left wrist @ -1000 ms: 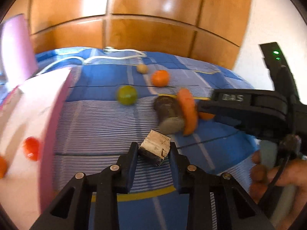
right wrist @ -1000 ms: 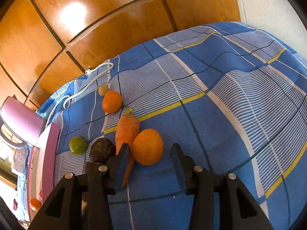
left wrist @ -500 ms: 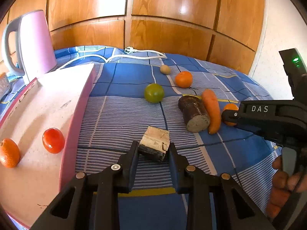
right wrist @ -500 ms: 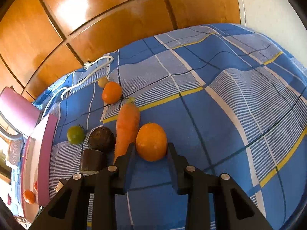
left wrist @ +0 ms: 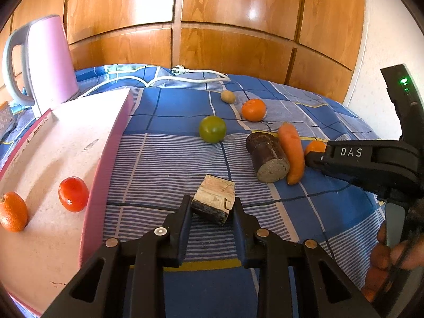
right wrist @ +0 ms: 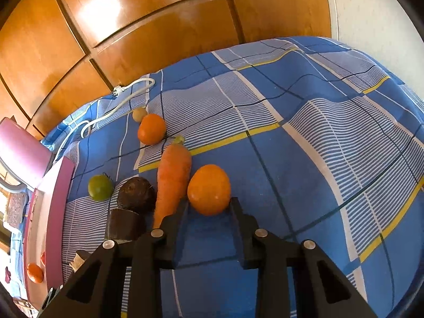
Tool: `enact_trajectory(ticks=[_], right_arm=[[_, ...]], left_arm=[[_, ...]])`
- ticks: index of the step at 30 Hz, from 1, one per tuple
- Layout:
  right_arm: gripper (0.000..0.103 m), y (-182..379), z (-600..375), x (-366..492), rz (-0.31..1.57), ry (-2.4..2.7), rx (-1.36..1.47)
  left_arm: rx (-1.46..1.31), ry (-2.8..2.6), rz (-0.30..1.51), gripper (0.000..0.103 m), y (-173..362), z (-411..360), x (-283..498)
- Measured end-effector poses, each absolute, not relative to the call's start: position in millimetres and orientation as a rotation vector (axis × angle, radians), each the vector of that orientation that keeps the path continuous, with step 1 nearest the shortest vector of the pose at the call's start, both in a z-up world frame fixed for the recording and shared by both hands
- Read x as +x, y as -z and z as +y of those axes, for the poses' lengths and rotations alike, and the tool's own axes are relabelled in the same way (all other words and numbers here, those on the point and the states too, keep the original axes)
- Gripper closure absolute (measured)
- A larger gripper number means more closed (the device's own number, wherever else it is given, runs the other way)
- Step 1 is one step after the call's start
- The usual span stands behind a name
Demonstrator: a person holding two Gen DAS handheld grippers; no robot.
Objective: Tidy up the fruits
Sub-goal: 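Grasp the beige block with the left tool while the right tool grasps the large orange, then lower the beige block into the tray with the left tool while the right tool releases the orange there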
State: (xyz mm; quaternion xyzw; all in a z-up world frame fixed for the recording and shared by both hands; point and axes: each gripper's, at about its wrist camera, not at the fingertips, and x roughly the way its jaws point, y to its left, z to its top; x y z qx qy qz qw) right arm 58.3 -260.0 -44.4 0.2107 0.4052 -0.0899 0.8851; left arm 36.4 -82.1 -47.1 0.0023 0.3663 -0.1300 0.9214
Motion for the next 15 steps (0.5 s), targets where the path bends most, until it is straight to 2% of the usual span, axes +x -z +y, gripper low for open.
enact_trajectory(ticks=[15], right_arm=[[0.074,37.2,-251.1,51.2,0.822,0.158,0.425]], left_arm=[[0.001,0.247,0.734,0.075,39.0,-76.6,28.3]])
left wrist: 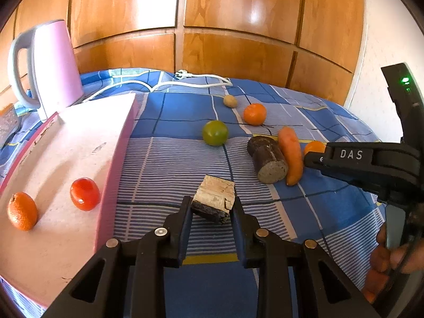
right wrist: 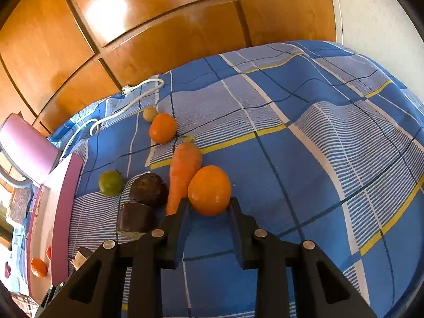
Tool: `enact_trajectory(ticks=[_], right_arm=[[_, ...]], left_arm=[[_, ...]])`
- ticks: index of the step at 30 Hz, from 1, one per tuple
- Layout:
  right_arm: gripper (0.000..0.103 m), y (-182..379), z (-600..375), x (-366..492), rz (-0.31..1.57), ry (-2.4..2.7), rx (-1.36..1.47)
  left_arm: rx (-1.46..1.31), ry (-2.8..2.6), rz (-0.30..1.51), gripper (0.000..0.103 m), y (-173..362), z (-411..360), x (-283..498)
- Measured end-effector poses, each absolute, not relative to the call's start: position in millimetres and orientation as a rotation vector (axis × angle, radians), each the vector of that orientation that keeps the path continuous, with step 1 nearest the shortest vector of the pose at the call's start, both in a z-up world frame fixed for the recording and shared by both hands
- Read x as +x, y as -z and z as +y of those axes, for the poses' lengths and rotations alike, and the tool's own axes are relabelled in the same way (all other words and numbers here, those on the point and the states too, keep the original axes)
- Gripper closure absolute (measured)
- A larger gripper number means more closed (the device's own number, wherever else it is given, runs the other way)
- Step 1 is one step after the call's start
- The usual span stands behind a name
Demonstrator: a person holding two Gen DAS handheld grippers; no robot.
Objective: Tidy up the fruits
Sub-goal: 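Lower the beige block into the tray with the left tool while the right tool releases the orange there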
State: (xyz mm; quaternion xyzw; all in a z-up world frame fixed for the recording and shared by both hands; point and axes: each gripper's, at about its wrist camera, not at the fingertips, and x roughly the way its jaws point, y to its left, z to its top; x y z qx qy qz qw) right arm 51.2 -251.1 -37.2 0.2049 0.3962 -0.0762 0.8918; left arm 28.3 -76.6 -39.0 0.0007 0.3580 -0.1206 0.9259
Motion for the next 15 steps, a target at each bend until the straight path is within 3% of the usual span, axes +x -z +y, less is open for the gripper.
enact_trajectory(ticks=[15], right_arm=[[0.074,12,-207,38,0.715,-0.038,0.292]], left_arm=[[-0.044,0.219,0.645,0.075,19,-62,16]])
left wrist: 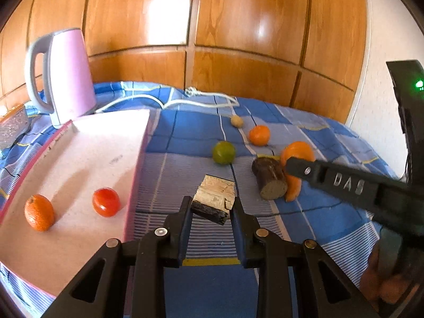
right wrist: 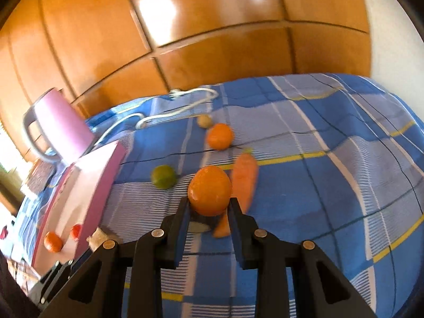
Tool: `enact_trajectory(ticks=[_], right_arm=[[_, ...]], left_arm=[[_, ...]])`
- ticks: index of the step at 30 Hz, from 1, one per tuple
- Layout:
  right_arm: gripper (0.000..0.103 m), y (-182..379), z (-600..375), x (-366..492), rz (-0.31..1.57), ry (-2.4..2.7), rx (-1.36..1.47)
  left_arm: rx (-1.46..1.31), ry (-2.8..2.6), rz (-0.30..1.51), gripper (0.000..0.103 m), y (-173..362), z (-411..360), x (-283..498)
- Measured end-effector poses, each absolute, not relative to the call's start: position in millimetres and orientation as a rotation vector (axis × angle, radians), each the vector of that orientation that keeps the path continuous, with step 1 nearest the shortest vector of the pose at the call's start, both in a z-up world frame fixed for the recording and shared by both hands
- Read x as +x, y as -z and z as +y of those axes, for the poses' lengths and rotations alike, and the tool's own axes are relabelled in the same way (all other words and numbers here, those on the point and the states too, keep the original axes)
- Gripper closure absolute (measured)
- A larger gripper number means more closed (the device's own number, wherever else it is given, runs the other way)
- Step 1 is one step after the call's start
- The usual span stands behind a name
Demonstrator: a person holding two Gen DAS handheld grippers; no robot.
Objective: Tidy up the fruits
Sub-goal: 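Lower the beige block into the tray with the left tool while the right tool releases the orange there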
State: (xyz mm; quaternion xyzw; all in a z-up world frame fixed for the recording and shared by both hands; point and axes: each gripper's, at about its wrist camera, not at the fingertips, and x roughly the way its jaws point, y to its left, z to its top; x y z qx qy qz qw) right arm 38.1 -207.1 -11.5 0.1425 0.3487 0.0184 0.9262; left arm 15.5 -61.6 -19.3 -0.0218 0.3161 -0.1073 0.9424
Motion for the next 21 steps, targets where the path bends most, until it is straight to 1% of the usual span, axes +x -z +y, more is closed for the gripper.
enact_trajectory(ticks=[9,21], right_arm=[[0.074,1,-164,28,0.656,-0.194,0.157],[0.074,2,-117,23,0.645,-0.318,0.041]], left_arm=[[-0.12,0.098,0.538,0.075,-1,-31,7],[-0.204,-0.105,0.504,0.075,-9,12,2]])
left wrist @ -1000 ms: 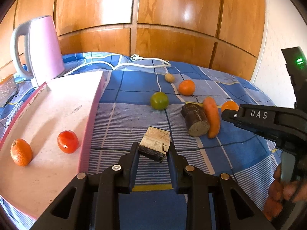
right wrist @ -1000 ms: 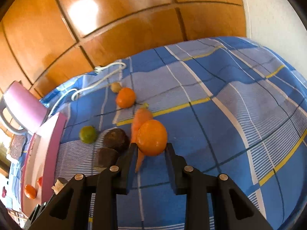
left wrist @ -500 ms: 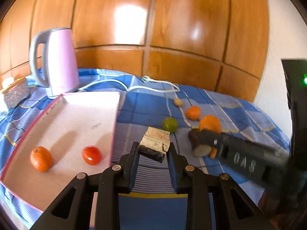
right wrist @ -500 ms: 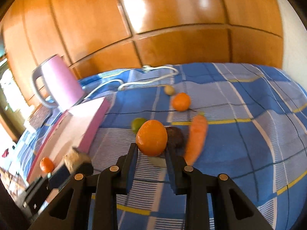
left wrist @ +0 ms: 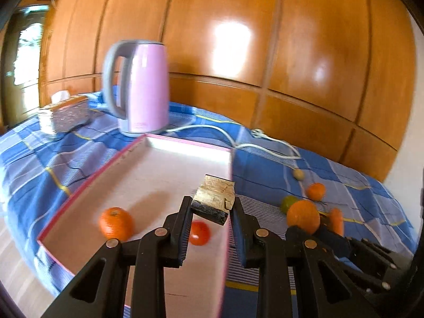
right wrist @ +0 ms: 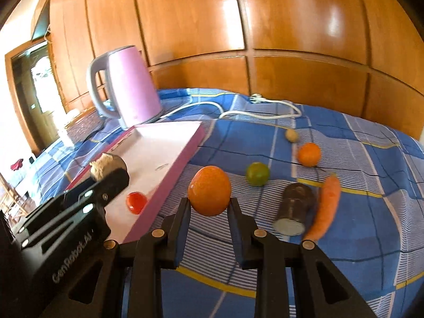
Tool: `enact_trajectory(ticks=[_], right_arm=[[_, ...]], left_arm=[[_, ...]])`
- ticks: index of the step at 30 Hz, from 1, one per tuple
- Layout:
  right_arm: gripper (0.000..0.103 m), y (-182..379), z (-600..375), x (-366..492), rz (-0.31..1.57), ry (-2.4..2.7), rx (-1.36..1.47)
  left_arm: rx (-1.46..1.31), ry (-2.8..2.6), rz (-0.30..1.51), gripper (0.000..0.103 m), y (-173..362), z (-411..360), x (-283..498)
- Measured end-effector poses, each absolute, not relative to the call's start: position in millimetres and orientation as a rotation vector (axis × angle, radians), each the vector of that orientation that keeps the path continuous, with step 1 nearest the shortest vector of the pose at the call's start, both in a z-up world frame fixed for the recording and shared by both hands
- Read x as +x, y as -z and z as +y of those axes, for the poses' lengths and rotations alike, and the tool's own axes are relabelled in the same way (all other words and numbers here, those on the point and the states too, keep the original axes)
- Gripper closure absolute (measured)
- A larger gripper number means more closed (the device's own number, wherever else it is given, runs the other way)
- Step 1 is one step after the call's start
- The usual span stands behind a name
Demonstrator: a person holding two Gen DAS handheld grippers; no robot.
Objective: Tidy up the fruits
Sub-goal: 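Lower the beige block into the tray with the left tool while the right tool releases the orange there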
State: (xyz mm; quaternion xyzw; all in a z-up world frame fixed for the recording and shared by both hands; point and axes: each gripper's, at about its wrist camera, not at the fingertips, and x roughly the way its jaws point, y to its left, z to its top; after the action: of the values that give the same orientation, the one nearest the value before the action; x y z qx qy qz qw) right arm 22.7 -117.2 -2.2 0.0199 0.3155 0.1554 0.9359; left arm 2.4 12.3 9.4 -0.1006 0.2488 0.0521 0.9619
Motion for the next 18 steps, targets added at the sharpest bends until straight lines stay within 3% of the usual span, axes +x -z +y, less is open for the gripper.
enact_trajectory(ticks=[18], right_arm=[[0.074,-4,-70,52,0.614,-0.472,0.072]], left_arm=[[-0.445,-0.383,0.643,0.074,9,89,17]])
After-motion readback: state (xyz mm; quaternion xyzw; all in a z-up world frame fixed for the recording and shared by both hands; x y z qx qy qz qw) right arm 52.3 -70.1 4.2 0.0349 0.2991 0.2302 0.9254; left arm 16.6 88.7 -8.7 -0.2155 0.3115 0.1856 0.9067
